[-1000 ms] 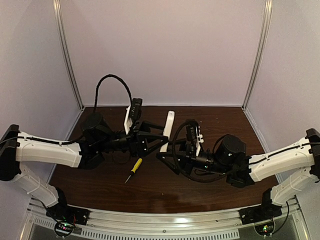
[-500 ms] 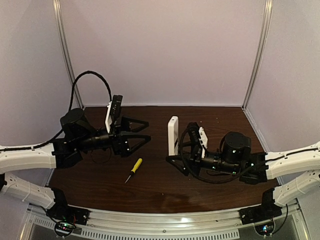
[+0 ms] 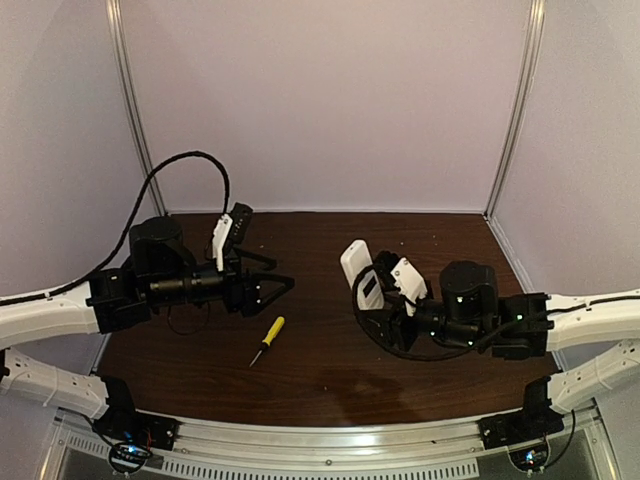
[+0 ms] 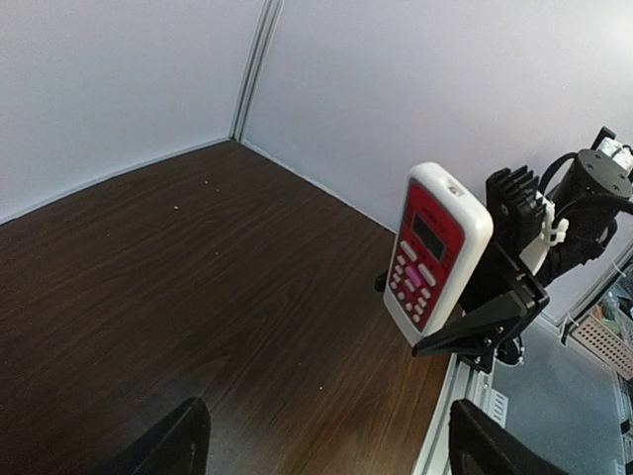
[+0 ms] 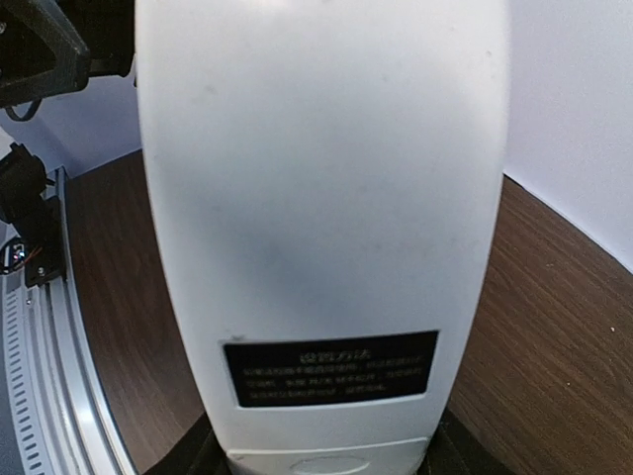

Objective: Unload the batteries from the remote control

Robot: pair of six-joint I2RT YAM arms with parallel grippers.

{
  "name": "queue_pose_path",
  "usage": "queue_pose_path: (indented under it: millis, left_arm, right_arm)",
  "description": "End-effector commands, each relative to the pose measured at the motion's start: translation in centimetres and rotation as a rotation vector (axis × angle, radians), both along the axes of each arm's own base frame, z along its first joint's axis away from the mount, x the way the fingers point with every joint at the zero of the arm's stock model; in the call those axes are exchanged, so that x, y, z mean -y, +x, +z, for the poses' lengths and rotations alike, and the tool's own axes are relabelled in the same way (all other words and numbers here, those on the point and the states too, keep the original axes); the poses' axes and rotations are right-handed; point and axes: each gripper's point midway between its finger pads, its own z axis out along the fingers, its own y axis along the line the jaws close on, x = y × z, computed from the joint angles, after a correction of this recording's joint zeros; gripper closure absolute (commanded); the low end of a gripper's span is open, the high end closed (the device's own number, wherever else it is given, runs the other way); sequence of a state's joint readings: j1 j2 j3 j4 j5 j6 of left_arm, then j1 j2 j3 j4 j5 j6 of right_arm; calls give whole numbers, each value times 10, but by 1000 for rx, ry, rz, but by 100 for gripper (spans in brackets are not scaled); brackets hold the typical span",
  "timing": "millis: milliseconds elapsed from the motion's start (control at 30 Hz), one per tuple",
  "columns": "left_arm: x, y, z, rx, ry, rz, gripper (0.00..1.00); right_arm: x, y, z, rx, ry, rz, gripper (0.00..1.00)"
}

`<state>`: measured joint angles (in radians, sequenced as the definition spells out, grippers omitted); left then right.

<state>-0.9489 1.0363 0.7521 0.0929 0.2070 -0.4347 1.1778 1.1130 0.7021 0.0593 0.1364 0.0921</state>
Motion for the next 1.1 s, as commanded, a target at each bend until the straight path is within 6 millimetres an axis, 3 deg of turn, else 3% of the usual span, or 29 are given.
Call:
queue_pose_path:
  millis: [0,433,867,1067]
  left_arm:
    - [6,2,2,-57,28,-6,16]
    - [39,-4,7,-129,44,-135,21]
    - [66,-17,3,-134,86,-203,22]
    - [76,-14,-1,-147,122,-219,26]
  right_arm:
    - [17,11,2,72,-119,-74,73]
    - [3,-12,-6,222,-271,-16,74]
    - [3,-10,-16,251,-360,-53,75]
    - [2,-7,-23,254,-401,-69,75]
